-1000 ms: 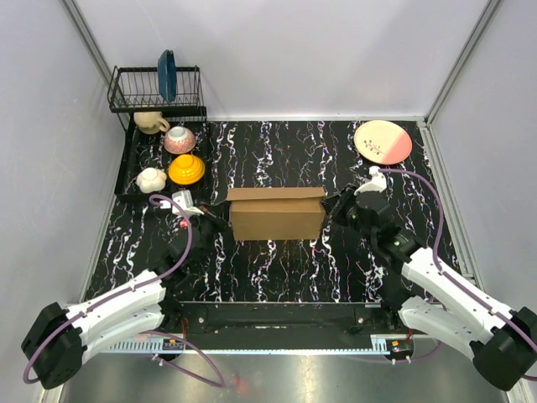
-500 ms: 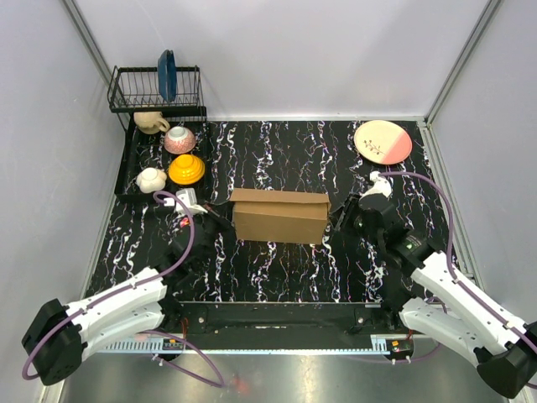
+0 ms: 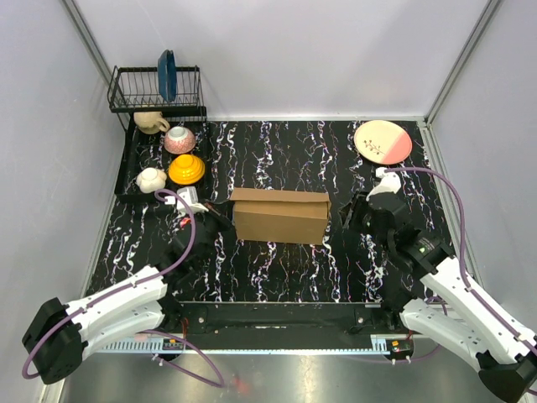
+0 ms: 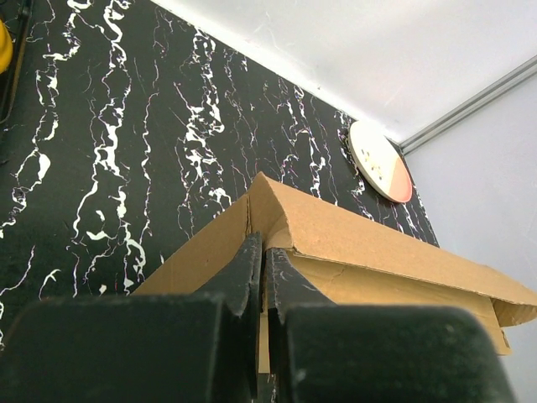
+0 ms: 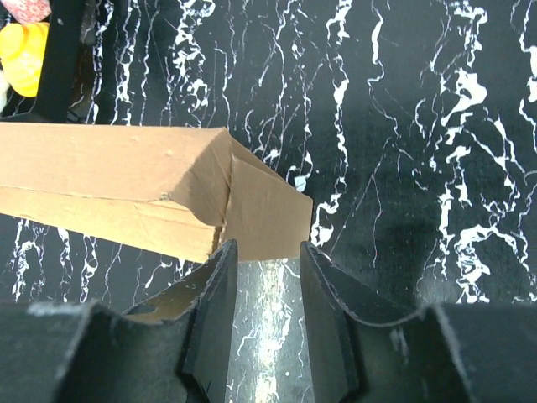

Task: Fold the paper box

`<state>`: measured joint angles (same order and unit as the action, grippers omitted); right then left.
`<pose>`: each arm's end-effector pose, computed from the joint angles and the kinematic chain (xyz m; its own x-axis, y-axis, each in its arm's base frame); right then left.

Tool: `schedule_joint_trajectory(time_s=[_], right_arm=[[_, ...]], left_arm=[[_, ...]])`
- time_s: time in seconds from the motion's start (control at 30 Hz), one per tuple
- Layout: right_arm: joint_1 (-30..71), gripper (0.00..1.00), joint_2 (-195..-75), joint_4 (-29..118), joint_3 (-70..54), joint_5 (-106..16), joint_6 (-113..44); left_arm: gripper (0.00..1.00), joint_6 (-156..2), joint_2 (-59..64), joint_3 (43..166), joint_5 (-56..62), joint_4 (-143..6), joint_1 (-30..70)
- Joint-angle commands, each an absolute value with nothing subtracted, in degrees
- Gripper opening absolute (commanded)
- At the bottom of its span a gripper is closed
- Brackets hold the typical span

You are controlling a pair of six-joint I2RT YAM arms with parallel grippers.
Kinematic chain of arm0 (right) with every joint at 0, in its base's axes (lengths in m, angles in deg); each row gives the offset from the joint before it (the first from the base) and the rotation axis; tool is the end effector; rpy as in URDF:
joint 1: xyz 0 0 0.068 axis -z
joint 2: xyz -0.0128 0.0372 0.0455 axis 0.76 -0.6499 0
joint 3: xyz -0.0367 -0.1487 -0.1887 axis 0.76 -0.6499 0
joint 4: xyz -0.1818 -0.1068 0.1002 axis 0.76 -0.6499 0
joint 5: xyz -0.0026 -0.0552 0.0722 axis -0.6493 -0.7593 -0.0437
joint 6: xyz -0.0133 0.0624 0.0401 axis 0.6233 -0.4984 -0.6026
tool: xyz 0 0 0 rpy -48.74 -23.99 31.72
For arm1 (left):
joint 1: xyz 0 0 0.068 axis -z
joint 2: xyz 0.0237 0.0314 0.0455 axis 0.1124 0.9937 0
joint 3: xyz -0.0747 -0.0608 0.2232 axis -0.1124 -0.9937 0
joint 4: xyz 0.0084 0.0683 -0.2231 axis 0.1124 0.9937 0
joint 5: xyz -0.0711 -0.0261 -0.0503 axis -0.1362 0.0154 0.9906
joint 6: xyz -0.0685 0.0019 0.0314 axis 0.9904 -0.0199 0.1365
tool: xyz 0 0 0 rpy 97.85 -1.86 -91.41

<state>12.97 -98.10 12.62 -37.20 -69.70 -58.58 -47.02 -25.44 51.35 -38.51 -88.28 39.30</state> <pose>0.1566 0.0930 0.2767 -0.5364 0.2181 -0.8153 -0.1070 0.9407 0.3220 0.1693 -0.1239 0.2202 -0.2100 -0.5836 -0.7844 0.1063 0.7839 -0.6117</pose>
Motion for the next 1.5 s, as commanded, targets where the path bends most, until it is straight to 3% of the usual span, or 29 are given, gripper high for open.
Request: schedule_joint_trajectory(time_s=[0.0,0.8,1.17,1.47], right_arm=[[13.1,0.43,-98.3,17.2,-34.0,-70.3,-54.1],[13.0,0.43,-105.2,25.3,-33.5,-66.1,-48.4],[13.0,0.33,-106.8,30.5,-36.2,-65.8,-46.2],[13.0,0.34,-106.0,30.5,-37.5,-67.0,-46.2]], left_arm=[[0.00,-49.5,-21.7,48.3,-39.4,-68.4,39.1],[0.00,-52.7,-20.4,52.5,-40.1,-65.6,39.6],[0.00,-53.6,-19.2,53.4,-40.1,-66.0,40.3],[0.00,-54.2,-18.9,53.8,-40.4,-66.1,40.5]])
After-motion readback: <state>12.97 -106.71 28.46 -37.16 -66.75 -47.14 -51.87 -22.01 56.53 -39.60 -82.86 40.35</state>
